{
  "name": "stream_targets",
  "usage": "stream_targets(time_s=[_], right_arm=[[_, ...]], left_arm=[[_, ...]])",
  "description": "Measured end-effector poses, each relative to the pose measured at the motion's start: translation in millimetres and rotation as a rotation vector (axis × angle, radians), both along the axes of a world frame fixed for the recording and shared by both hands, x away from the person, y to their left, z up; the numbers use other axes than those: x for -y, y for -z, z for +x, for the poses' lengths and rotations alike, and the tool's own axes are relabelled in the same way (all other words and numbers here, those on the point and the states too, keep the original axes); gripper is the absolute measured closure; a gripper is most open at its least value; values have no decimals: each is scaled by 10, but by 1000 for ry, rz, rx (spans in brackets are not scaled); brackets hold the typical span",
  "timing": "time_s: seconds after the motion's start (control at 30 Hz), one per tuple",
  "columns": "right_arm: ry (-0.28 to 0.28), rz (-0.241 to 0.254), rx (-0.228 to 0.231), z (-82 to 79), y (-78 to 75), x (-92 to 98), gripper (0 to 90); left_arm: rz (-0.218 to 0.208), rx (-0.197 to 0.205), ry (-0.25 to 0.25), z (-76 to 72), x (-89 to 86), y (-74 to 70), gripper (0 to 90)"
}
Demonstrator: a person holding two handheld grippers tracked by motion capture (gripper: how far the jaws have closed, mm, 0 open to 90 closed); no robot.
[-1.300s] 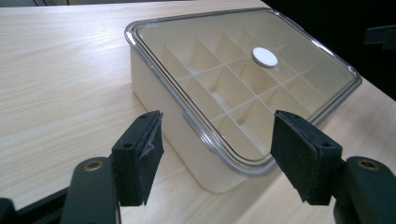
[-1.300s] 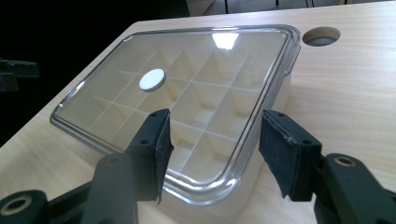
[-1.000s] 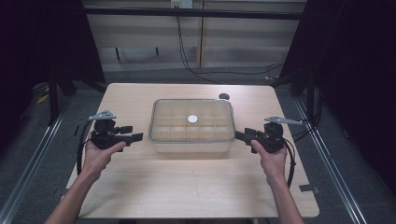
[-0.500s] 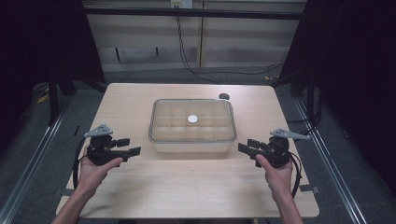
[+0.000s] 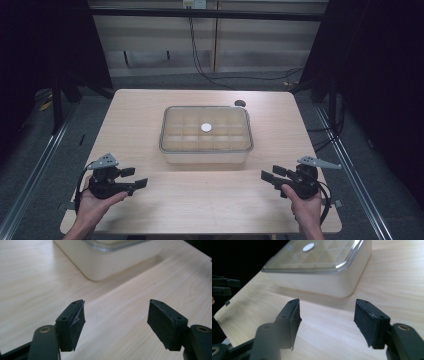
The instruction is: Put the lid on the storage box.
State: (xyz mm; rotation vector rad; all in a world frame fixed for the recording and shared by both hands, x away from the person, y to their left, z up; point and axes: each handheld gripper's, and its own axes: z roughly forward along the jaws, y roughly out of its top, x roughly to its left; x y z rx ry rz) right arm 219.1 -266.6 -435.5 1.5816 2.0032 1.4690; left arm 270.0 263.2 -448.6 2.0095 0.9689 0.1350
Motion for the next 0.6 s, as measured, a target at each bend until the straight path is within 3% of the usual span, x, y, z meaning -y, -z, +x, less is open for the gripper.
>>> stream_targets(time_s=[0.23, 0.53, 0.6], right_arm=[[27, -3, -15, -197, 103, 81, 364], [81, 36, -15, -340, 224, 213, 353], [87, -4, -26, -323, 256, 211, 341]], left_arm=[[8, -24, -11, -168, -49, 126, 289], [46, -70, -11, -214, -46, 292, 287], [47, -68, -19, -190, -49, 305, 288]])
